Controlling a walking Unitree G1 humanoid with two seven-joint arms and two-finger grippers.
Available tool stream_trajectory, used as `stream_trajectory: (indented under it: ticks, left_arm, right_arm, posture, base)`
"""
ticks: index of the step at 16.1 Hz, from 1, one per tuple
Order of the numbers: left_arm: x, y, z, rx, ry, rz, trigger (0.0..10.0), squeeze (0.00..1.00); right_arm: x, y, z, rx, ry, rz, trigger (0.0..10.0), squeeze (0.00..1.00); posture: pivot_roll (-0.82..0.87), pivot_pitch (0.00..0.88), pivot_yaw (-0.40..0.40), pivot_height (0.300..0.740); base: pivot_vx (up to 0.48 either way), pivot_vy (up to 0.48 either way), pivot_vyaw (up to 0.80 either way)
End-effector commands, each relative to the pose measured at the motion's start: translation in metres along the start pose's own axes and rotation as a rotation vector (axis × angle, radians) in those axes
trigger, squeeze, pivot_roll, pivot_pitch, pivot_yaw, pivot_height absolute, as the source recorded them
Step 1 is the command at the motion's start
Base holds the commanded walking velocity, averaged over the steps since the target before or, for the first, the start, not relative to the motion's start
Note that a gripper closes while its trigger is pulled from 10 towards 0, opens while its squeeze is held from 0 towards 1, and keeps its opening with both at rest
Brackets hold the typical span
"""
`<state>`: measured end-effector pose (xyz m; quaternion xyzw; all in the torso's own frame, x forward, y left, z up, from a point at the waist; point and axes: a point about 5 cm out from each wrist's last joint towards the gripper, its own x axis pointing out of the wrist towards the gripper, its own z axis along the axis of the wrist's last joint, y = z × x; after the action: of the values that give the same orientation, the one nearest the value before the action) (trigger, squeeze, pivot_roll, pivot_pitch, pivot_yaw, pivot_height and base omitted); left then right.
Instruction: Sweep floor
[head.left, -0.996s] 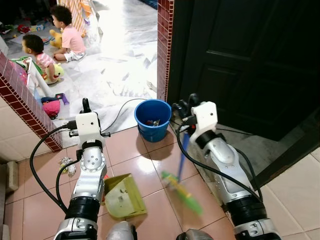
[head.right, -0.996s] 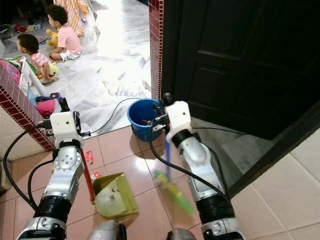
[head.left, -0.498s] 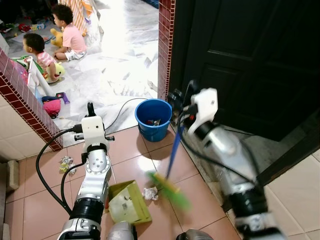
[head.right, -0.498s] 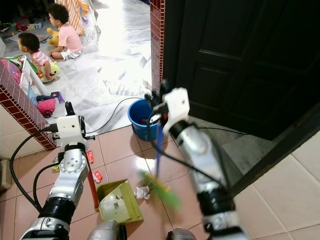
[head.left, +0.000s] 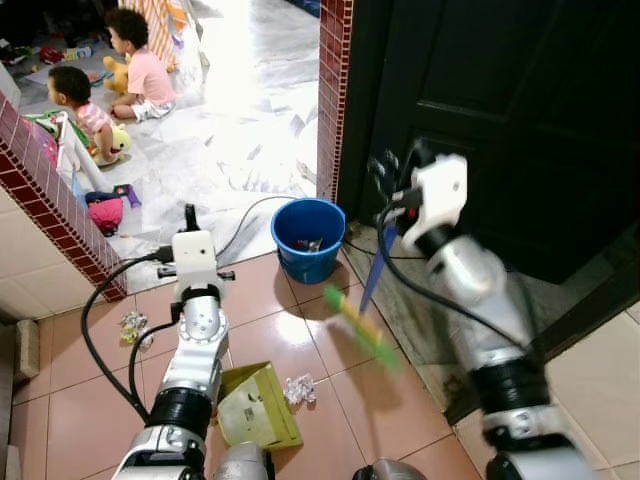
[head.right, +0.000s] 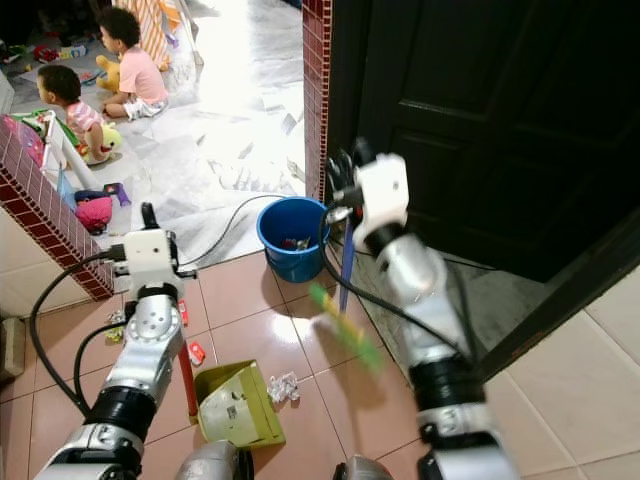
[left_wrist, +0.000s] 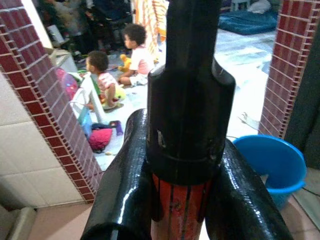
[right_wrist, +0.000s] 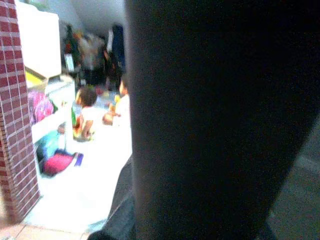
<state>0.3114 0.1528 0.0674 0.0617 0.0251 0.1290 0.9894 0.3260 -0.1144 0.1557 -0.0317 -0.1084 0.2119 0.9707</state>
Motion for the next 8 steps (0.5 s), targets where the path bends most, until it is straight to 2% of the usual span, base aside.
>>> stream_trajectory:
  ticks: [1,2,3,6,7,8]
  left_arm:
    - [-0.002,-0.015,0.004,0.003,-0.024,-0.072,10.0,0.0]
    - [-0.006,-0.024,0.001,-0.007,-0.014,-0.107,10.0,0.0]
    - [-0.006,-0.025,0.0,-0.009,-0.011,-0.11,10.0,0.0]
    - [-0.009,-0.037,-0.002,-0.016,-0.004,-0.155,10.0,0.0]
    - [-0.009,-0.04,-0.001,-0.022,-0.006,-0.181,10.0,0.0]
    - [-0.008,-0.042,0.001,-0.028,-0.013,-0.199,10.0,0.0]
  right_arm:
    - [-0.001,0.002,-0.006,0.04,0.014,-0.026,10.0,0.0]
    - [-0.002,0.006,-0.013,0.079,0.039,-0.021,10.0,0.0]
    - [-0.002,0.007,-0.014,0.08,0.04,-0.02,10.0,0.0]
    - [-0.005,0.018,-0.031,0.161,0.108,0.014,10.0,0.0]
    - [-0.005,0.027,-0.033,0.229,0.129,0.072,10.0,0.0]
    - [-0.003,0.03,-0.029,0.274,0.119,0.097,10.0,0.0]
  posture:
    - [-0.04,0.005,0.024,0.74]
    - [-0.04,0.0,0.018,0.74]
    - [-0.04,0.0,0.018,0.74]
    - [-0.06,0.0,0.003,0.74]
    - [-0.06,0.0,0.004,0.74]
    - [-0.06,0.0,0.006,0.74]
  base:
    - [0.0,0.0,0.0]
    - [0.0,0.0,0.0]
    - [0.0,0.0,0.0]
    - [0.0,0.0,0.0]
    - [0.0,0.0,0.0]
    - [0.0,0.0,0.0]
